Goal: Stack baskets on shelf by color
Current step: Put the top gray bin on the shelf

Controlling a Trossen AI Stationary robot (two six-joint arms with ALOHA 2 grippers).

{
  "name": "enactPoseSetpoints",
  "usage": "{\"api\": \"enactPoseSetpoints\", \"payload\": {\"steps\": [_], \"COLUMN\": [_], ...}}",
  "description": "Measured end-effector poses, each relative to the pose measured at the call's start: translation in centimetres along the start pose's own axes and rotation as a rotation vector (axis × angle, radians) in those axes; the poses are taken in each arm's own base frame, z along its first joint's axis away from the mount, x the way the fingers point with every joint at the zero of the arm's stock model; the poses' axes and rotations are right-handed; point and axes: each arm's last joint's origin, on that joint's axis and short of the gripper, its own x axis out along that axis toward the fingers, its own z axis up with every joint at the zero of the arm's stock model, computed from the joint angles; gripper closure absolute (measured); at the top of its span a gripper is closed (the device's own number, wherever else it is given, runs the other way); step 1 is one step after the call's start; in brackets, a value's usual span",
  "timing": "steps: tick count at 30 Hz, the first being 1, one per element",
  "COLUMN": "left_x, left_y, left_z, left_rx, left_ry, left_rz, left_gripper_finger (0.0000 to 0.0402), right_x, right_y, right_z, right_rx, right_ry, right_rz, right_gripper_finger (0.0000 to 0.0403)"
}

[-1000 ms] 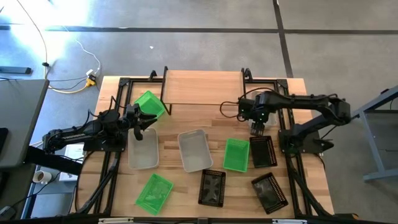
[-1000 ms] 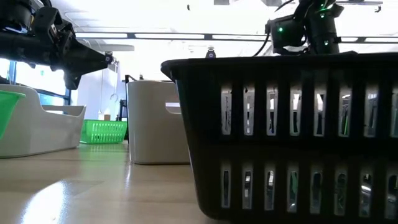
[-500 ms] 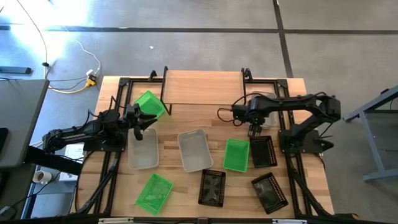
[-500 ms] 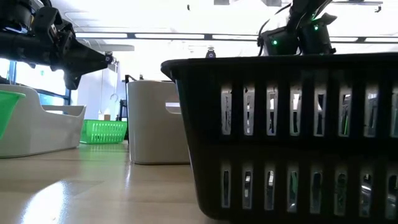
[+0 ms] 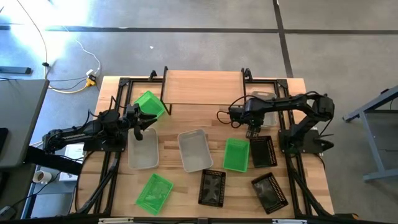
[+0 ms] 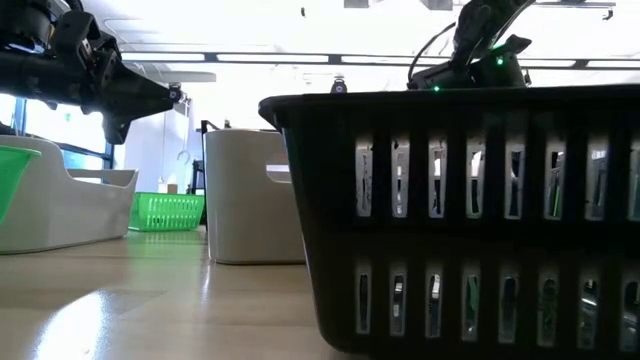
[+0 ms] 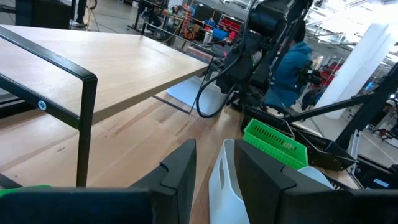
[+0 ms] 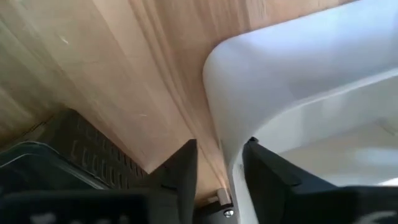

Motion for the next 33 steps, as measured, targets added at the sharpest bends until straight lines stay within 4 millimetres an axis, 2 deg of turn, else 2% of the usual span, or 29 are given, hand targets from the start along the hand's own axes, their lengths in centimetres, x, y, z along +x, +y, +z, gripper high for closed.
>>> {"api": "enactPoseSetpoints", "payload": {"steps": [5,7,14,20,33], "left_x": [0.0,0.0,0.0,0.0,0.0], "left_y": [0.0,0.0,0.0,0.0,0.0], "left_z": [0.0,0.0,0.0,0.0,0.0], "left_rx": [0.0,0.0,0.0,0.0,0.0], "left_ry": [0.0,-0.001,0.0,0.0,0.0], "left_rz": [0.0,0.0,0.0,0.0,0.0], "left_gripper_finger": [0.03,0.03,0.03,0.03,0.03], "right_x": [0.0,0.0,-0.1,-1.0,-4.5], "right_y": [0.0,0.0,-0.1,-0.4,-1.2], "right_z": [-0.4,-0.5,-0.9,-1.8,-6.6], "right_rx": [0.016,0.011,0.007,0.037,0.205], "right_ry": [0.039,0.052,0.091,0.051,-0.085], "right_rz": [0.003,0.01,0.01,0.016,0.015], "right_gripper_finger": [0.0383,0.0396,0.04,0.0402,0.0403]}}
